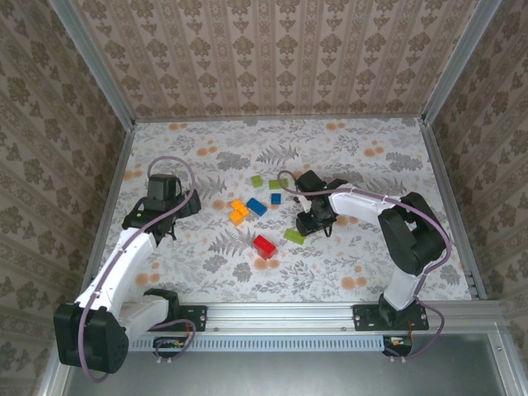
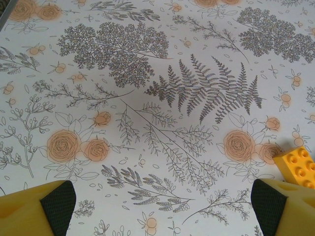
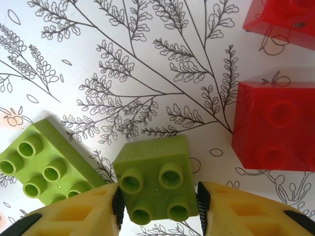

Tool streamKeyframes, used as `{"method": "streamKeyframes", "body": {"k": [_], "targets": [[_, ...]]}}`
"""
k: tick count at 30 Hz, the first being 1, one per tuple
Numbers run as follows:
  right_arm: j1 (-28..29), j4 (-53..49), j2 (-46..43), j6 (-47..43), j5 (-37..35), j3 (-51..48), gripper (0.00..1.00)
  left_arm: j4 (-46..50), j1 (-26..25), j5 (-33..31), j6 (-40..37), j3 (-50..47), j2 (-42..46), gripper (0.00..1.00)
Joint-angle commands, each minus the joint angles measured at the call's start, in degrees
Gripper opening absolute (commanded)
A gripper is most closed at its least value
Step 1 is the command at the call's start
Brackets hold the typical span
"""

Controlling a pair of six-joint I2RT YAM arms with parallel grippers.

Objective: Assemble a carrot with lego

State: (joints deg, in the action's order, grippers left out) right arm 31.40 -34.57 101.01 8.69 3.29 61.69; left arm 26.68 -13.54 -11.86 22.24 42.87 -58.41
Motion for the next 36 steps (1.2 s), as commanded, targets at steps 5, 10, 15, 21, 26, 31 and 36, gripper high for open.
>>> {"method": "streamKeyframes", "body": {"k": [5,10,15,21,26,31,36], "targets": [[0.66,-0.21,0.99,0.16,-0.10,1.33,0.35,0.89,-0.33,-0.85,-1.38,2.01,-0.12,0.95],[1.66,-1.76,-1.87,0.66,-0.83,1.58,0.32,0.90,-0.34,-0.88,-1.34,2.08,-0.13,0.95],[5.04,-7.55,-5.81,0.97,-2.86,4.75,0.32,0.83,-0.35,-0.96,-1.40,2.20,-0.34,0.95],[12.83,-15.98,-8.46,0.45,-4.13,10.15,0.32,0.92,-0.43,-1.17,-1.47,2.28,-0.39,0.95],[18.58,-18.84,-7.25,0.01,-2.63,14.00,0.32,0.92,-0.39,-1.18,-1.42,2.26,-0.39,0.95],[20.98,-19.49,-6.35,0.71,-2.53,16.99,0.32,1.10,-0.38,-1.25,-1.46,2.25,-0.31,0.95],[22.62,-19.84,-4.48,0.96,-1.93,19.18,0.32,1.11,-0.43,-1.33,-1.47,2.17,-0.30,0.95]]}}
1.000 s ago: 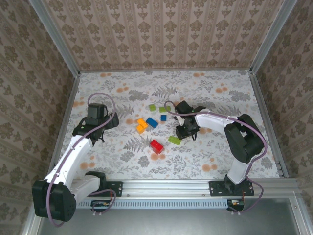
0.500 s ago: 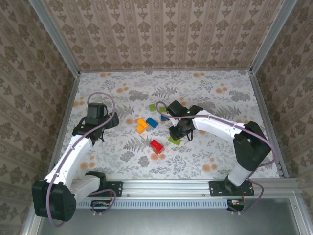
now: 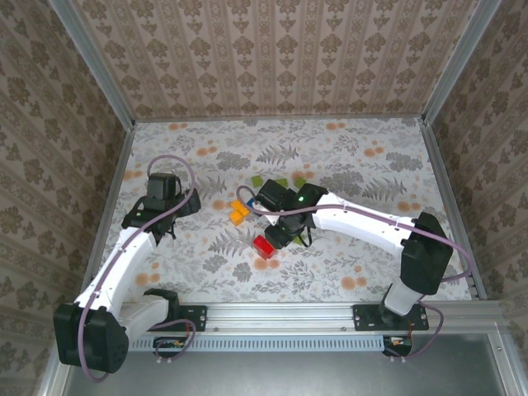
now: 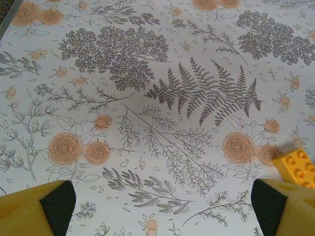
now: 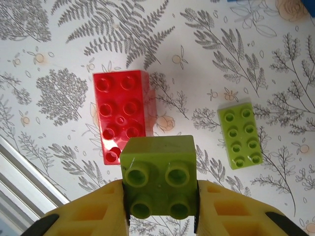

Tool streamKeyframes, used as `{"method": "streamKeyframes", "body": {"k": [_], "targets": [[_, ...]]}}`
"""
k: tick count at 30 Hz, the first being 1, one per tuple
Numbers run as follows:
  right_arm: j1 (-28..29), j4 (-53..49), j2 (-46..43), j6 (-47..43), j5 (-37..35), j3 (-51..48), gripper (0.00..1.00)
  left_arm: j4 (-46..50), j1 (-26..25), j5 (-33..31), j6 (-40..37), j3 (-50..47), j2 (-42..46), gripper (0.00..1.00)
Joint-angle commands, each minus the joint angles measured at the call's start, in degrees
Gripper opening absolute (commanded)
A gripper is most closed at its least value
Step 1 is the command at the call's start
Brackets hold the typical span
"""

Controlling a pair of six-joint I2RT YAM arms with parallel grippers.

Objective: Assemble a carrot with lego

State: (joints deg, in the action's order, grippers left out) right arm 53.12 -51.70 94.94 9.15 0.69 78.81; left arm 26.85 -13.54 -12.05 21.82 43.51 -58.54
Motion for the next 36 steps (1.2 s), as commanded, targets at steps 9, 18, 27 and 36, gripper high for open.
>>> {"method": "streamKeyframes", "body": {"k": [9,18,27,36], "targets": [[2.15,-1.68,4.63,0.96,0.59,3.97,0.32,0.92,-0.43,-1.14,-1.04,1.58,-0.26,0.95],[2.86,-0.34,6.62,1.31,0.94,4.08,0.32,0.92,-0.48,-1.28,-1.08,1.51,-0.48,0.95],[3.41,0.37,7.10,1.75,1.21,3.83,0.32,0.87,-0.48,-1.23,-1.08,1.61,-0.60,0.95],[3.72,0.46,8.04,2.10,0.83,3.98,0.32,0.91,-0.49,-1.13,-1.05,1.56,-0.61,0.95]]}}
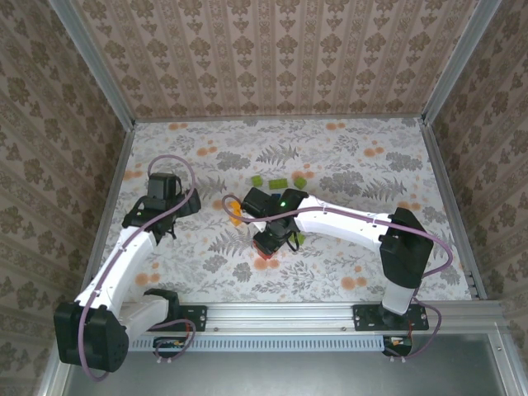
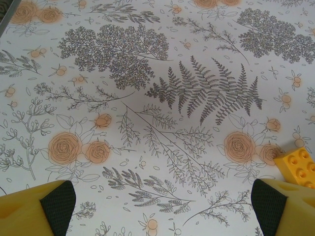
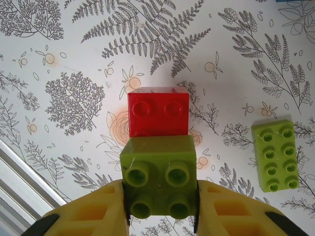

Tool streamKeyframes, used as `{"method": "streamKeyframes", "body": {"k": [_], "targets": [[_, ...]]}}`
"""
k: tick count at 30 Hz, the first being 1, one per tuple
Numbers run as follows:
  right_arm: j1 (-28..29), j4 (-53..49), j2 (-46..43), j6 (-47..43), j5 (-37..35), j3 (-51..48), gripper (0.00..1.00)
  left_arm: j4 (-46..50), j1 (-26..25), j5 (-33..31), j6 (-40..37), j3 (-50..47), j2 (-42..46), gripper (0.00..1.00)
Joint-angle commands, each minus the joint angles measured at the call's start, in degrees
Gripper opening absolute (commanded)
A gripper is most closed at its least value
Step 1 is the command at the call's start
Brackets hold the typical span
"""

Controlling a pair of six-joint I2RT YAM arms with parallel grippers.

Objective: Assemble a carrot with lego

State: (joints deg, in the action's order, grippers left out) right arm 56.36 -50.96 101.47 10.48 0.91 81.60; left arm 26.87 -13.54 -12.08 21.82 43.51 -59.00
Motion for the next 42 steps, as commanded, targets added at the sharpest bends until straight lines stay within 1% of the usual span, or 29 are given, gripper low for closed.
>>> {"method": "streamKeyframes", "body": {"k": [1,13,19,26,42], "targets": [[0.51,-0.28,1.59,0.77,0.59,1.08,0.32,0.91,-0.48,-1.19,-1.04,1.58,-0.15,0.95],[0.78,-1.05,2.22,1.04,-0.32,0.39,0.32,0.82,-0.60,-1.24,-1.02,1.67,-0.37,0.95],[0.78,-5.40,2.60,-1.19,-1.08,1.37,0.32,0.88,-0.70,-1.20,-1.09,1.66,-0.46,0.95],[0.68,-10.10,5.49,-3.25,-1.11,4.85,0.33,1.25,-0.70,-1.64,-1.09,1.83,-0.28,0.95],[-0.17,-10.41,11.31,-3.54,1.52,5.46,0.33,1.25,-0.70,-1.51,-1.08,1.79,0.02,0.95]]}}
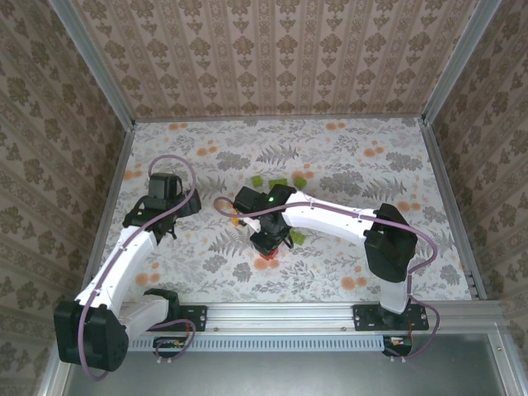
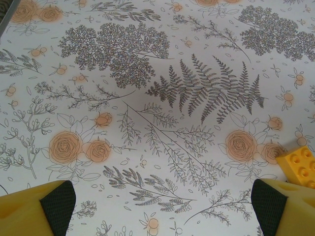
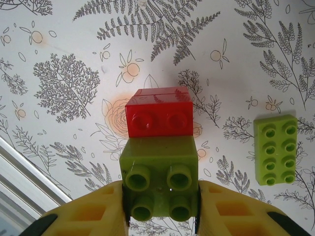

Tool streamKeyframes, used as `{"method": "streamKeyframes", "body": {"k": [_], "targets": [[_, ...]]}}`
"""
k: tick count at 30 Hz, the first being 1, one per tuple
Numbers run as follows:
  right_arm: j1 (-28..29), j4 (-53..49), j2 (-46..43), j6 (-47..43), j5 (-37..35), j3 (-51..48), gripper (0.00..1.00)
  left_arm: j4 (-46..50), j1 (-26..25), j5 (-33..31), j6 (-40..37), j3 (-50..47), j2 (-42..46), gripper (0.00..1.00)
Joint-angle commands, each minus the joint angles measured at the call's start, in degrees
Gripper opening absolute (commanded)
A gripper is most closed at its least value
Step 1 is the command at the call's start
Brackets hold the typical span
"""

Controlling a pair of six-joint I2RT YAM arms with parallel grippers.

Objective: Assemble a carrot with lego

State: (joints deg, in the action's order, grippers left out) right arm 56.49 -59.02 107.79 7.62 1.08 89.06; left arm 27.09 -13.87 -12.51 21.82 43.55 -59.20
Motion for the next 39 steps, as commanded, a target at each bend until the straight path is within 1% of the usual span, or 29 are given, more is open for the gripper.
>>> {"method": "streamKeyframes", "body": {"k": [1,5,10,15,22,27,39], "targets": [[-0.49,-2.32,5.31,-0.88,1.55,-2.19,0.33,1.03,-0.36,-1.04,-1.13,1.72,0.21,0.95],[-1.24,-2.07,6.03,-1.20,1.82,-2.76,0.33,1.03,-0.37,-1.20,-1.15,1.63,0.22,0.95],[-1.69,-0.72,3.64,-1.16,3.43,-2.71,0.33,1.01,-0.37,-1.27,-1.10,1.77,0.05,0.95],[-1.82,-0.59,1.31,-1.70,3.40,-0.76,0.34,0.99,-0.37,-1.22,-1.12,1.98,-0.47,0.95],[-1.91,-1.23,1.29,-2.67,3.50,2.85,0.34,1.12,-0.46,-1.47,-1.16,1.96,-0.48,0.95],[-1.87,-0.47,0.45,-3.39,5.17,4.09,0.34,1.12,-0.46,-1.52,-1.12,1.97,-0.48,0.95],[-1.30,-2.76,4.88,-4.10,3.68,5.72,0.34,1.03,-0.54,-1.63,-1.13,2.06,-0.83,0.95]]}}
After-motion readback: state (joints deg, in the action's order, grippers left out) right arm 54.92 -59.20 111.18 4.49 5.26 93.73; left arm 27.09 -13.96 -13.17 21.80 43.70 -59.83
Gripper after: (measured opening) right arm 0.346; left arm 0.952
